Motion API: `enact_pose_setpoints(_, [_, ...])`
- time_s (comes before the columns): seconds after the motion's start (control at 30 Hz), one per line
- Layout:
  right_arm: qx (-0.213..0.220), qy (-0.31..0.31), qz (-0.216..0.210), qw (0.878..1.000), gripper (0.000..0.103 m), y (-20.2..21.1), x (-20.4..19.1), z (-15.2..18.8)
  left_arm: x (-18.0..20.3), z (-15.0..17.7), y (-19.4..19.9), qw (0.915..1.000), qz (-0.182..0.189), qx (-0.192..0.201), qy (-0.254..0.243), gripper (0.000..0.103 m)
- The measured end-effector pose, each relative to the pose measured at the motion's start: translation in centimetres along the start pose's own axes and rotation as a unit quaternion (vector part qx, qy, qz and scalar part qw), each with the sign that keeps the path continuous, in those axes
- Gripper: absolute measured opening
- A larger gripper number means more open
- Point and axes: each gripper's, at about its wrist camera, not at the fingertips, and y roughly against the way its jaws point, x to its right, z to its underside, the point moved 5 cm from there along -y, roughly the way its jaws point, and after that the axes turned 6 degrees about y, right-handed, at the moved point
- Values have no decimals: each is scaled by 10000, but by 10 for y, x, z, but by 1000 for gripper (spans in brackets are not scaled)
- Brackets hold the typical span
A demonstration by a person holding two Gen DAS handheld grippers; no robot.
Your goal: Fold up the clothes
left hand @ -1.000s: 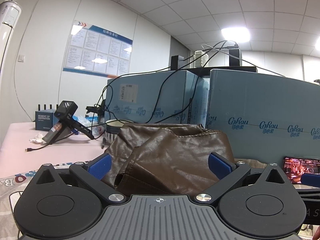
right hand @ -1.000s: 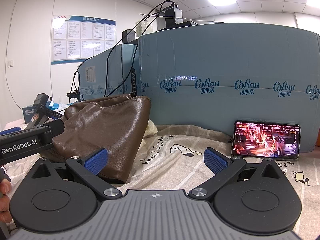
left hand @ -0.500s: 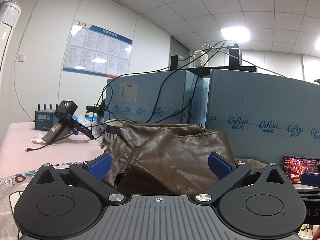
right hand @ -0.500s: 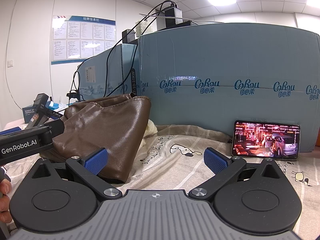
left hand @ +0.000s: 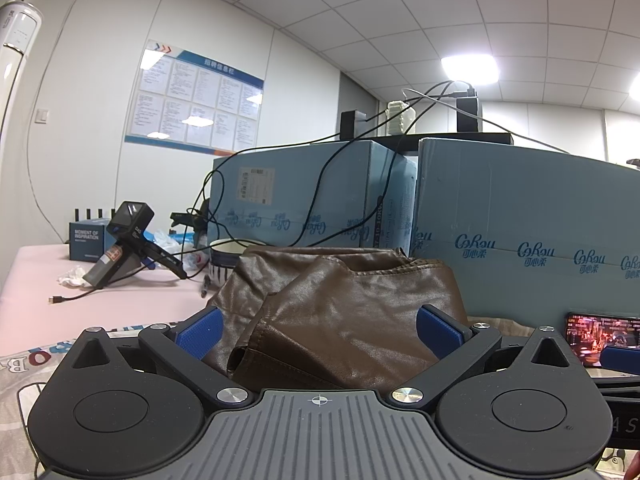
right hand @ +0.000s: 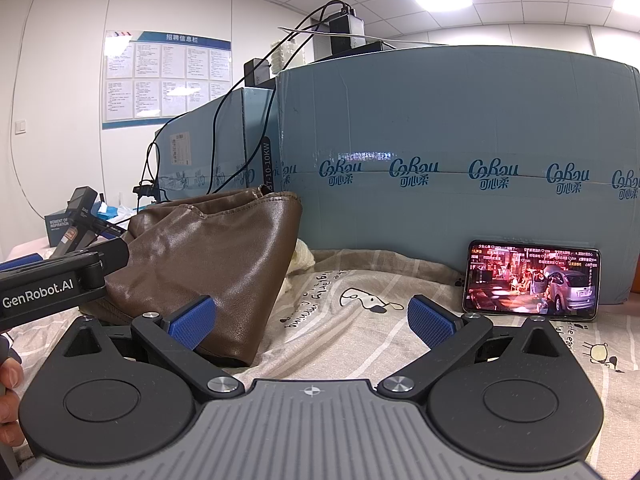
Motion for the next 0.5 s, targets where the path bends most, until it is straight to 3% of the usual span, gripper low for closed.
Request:
enact_pose_setpoints(0.27, [55,2,12,10000,103,1,1,-1,0,-1,2,10000,9,19,18,103])
enact_pose_setpoints(0.5, [415,141,182,9989,103,15,-3,-4,-6,-4,5,9996,123,132,209,103])
